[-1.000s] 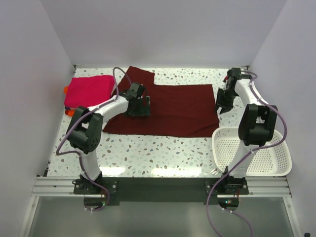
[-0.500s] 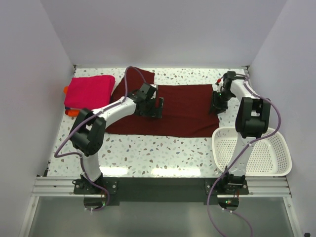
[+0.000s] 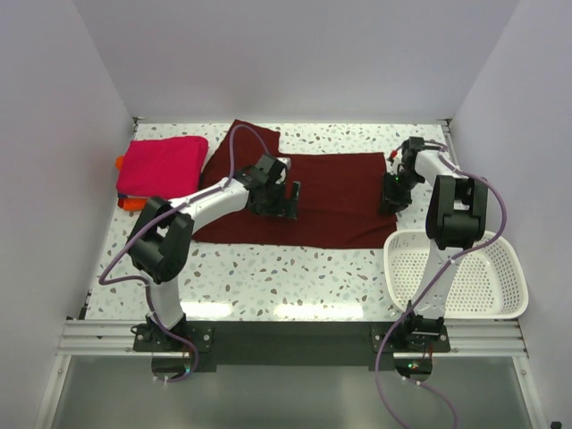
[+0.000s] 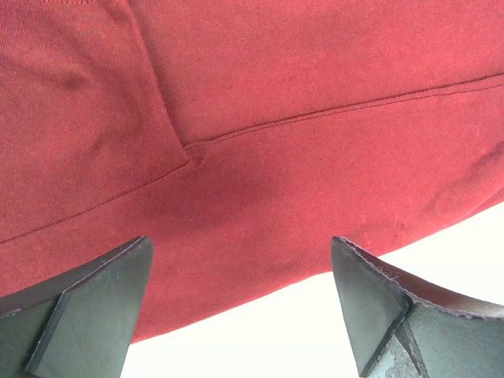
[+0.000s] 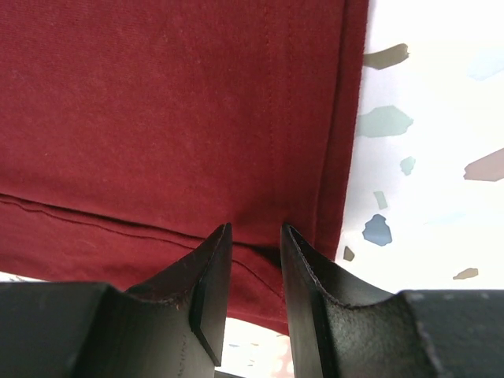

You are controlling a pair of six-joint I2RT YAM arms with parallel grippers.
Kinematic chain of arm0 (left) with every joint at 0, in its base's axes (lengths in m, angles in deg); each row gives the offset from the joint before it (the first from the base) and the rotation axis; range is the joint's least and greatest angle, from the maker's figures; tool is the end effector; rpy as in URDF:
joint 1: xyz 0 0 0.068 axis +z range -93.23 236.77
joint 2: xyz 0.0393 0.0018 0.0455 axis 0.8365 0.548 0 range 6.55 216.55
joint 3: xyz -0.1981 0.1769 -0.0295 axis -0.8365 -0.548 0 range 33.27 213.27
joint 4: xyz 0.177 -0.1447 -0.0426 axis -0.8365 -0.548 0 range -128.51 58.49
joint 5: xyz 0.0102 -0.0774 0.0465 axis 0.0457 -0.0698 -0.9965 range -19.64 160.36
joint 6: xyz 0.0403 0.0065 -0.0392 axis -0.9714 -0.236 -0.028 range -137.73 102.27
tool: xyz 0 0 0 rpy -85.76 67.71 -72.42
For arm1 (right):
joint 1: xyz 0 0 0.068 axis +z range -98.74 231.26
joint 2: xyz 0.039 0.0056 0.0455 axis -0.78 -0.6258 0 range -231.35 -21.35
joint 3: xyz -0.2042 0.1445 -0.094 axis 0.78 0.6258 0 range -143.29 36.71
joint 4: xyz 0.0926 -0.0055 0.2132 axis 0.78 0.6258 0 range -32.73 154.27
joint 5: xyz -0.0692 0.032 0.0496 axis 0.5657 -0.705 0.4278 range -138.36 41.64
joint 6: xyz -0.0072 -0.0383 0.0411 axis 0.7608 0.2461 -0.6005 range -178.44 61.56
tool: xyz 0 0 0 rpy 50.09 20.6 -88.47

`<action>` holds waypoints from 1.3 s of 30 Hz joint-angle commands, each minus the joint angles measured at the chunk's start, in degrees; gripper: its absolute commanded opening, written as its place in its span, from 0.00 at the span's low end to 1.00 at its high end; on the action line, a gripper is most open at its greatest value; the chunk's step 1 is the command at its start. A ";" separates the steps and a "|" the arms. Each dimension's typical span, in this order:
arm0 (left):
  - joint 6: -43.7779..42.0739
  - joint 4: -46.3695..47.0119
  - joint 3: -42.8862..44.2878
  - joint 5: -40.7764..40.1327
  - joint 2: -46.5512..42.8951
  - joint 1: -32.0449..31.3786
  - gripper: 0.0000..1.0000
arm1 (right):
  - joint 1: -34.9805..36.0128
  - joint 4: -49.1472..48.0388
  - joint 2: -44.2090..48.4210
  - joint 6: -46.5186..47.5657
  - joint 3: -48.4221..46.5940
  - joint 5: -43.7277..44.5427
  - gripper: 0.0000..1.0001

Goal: Fold and stack the t-shirts
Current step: Fold the tshirt

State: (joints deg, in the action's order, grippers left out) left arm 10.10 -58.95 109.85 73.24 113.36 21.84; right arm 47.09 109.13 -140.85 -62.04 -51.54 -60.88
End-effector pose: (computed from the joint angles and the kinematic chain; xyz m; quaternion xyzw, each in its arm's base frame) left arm 0.3025 -0.2137 0.2089 0.0665 0.9579 -0.1655 0.2250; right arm 0.3742 -0.0188 0.1667 0.0607 0.9904 0.1085 0.0602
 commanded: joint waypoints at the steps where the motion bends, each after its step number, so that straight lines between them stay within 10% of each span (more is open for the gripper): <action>1: -0.85 2.04 -0.37 0.91 -1.69 -0.04 1.00 | -0.14 -1.23 1.55 1.40 -0.08 2.23 0.35; 39: -0.76 4.24 -3.54 1.17 -2.56 -0.04 1.00 | -0.14 1.41 7.44 1.66 5.28 2.32 0.30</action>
State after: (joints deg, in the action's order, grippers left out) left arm 10.10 -57.20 106.53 74.46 113.33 21.84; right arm 47.12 109.30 -135.56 -61.36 -46.62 -56.99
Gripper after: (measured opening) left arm 0.997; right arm 0.305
